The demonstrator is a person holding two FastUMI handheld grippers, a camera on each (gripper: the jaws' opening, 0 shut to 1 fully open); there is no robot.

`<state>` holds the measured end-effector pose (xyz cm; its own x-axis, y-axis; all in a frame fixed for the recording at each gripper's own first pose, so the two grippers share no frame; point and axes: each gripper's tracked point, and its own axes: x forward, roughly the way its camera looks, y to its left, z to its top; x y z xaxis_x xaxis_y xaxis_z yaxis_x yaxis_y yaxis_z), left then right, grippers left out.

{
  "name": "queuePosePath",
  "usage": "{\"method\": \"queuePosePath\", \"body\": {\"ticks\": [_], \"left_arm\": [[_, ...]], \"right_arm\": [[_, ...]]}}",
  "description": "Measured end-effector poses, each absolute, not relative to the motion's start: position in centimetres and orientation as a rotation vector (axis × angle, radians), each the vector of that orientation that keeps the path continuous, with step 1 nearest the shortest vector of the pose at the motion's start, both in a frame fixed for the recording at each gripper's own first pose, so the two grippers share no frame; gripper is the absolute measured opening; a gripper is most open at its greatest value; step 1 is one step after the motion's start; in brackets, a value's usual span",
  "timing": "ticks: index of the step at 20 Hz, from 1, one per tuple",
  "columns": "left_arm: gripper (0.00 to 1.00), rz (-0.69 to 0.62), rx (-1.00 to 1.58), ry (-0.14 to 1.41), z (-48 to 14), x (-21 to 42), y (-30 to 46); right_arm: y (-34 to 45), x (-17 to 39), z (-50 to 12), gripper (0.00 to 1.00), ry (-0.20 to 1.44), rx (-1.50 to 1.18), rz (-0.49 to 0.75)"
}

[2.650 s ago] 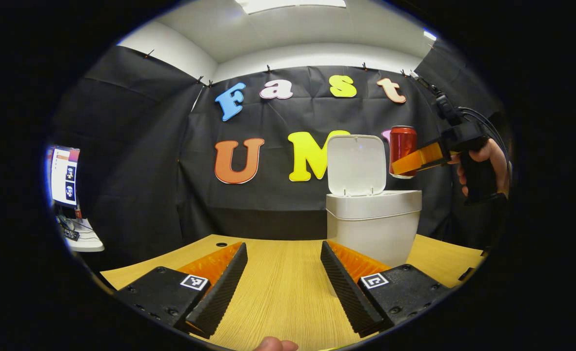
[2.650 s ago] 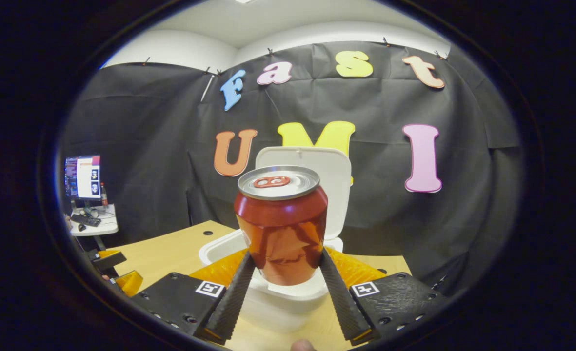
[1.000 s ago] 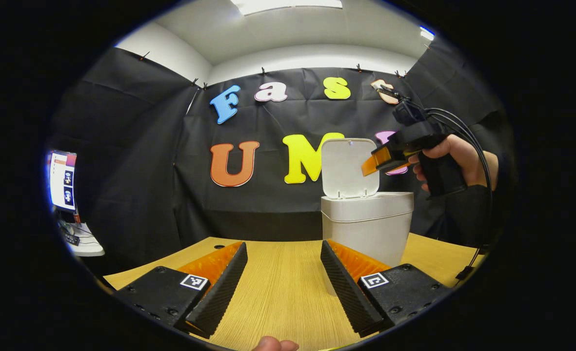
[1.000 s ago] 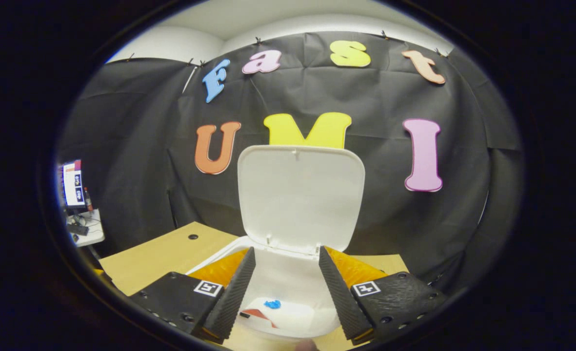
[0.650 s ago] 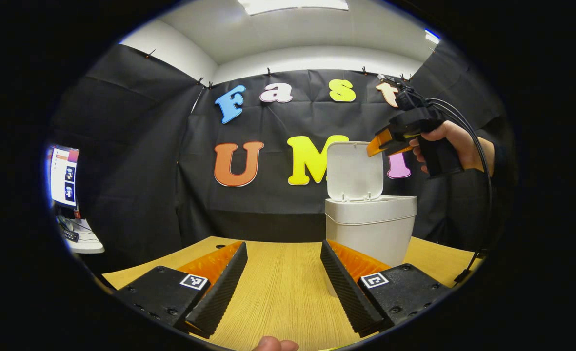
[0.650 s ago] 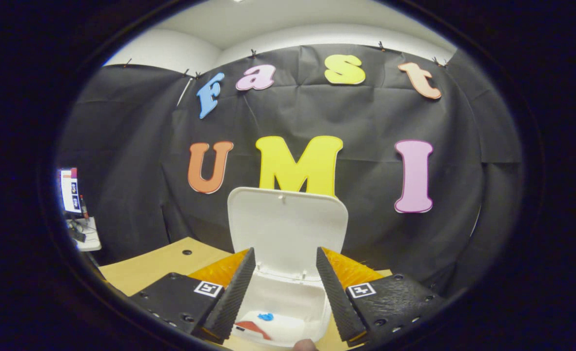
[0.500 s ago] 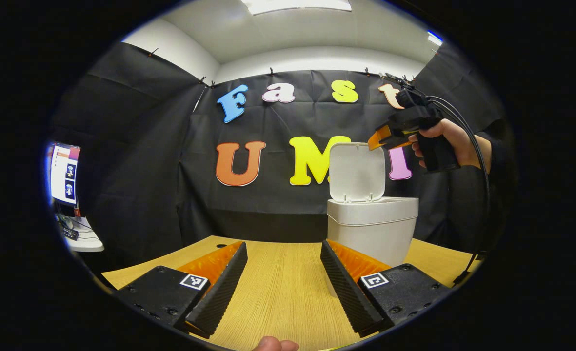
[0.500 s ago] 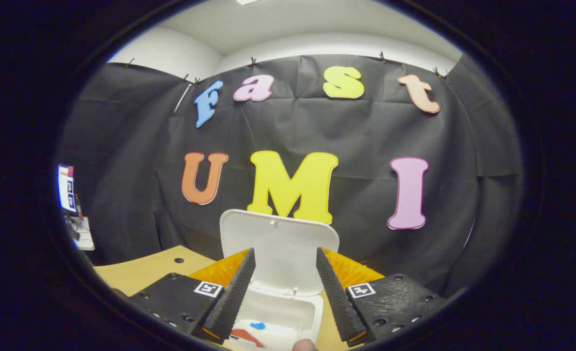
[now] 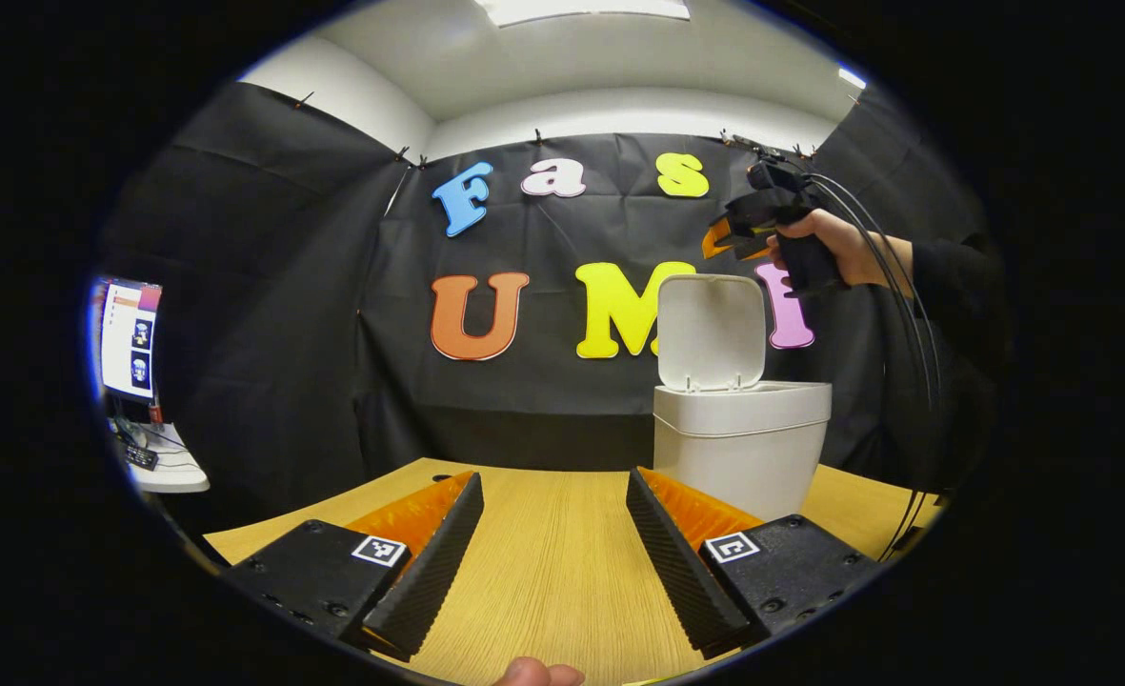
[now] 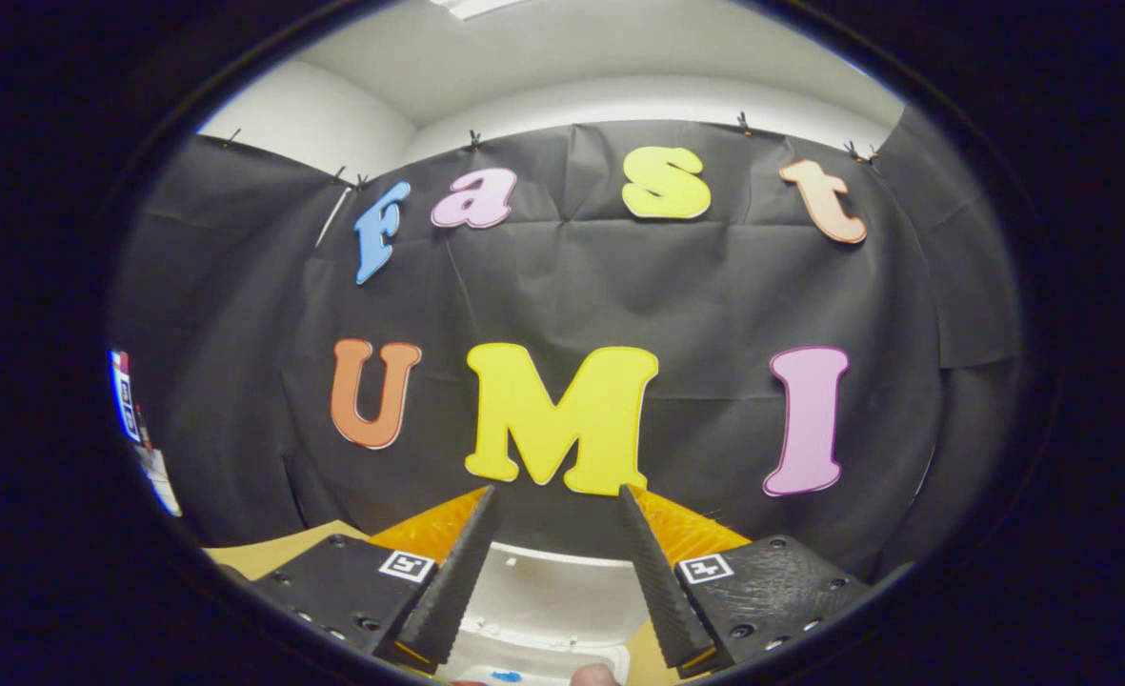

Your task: Press the lid of the desktop garbage bin to open it, pick up the crumpled paper on the desktop and throw it into the bin, then pick up the pop can on the desktop and drop it into the bin, and finally close the garbage bin lid.

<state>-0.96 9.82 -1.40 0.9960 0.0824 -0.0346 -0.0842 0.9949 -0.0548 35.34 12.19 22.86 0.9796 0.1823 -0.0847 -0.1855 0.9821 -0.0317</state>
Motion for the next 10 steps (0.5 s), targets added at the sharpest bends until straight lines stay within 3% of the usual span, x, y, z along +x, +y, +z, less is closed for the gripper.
{"method": "queuePosePath", "body": {"ticks": [1,3,4,5,6,7,9,10], "left_arm": [[0.98,0.087,-0.06,0.031,-1.4,-1.1,9.9],[0.98,0.092,-0.062,0.033,-1.4,-1.0,10.4],[0.98,0.095,-0.062,0.035,-1.3,-1.0,10.5],[0.98,0.095,-0.065,0.036,-1.3,-1.0,10.5],[0.97,0.093,-0.071,0.039,-1.5,-0.9,10.5],[0.98,0.086,-0.075,0.042,-1.5,-0.7,10.4],[0.98,0.078,-0.073,0.052,-1.7,-0.6,10.1],[0.98,0.077,-0.069,0.053,-1.8,-0.6,10.0]], "right_arm": [[12.5,36.0,22.4,0.77,0.101,-0.04,0.184],[12.6,36.6,21.5,0.82,0.132,-0.022,0.179],[12.7,36.8,21.1,0.77,0.148,-0.015,0.181],[12.7,36.9,20.8,0.82,0.158,-0.015,0.181],[12.6,37.0,20.4,0.77,0.17,-0.016,0.178],[12.5,37.0,20.0,0.82,0.184,-0.013,0.177],[12.5,37.0,20.1,0.78,0.188,0.009,0.175],[12.4,37.0,19.9,0.82,0.196,0.006,0.175]]}}
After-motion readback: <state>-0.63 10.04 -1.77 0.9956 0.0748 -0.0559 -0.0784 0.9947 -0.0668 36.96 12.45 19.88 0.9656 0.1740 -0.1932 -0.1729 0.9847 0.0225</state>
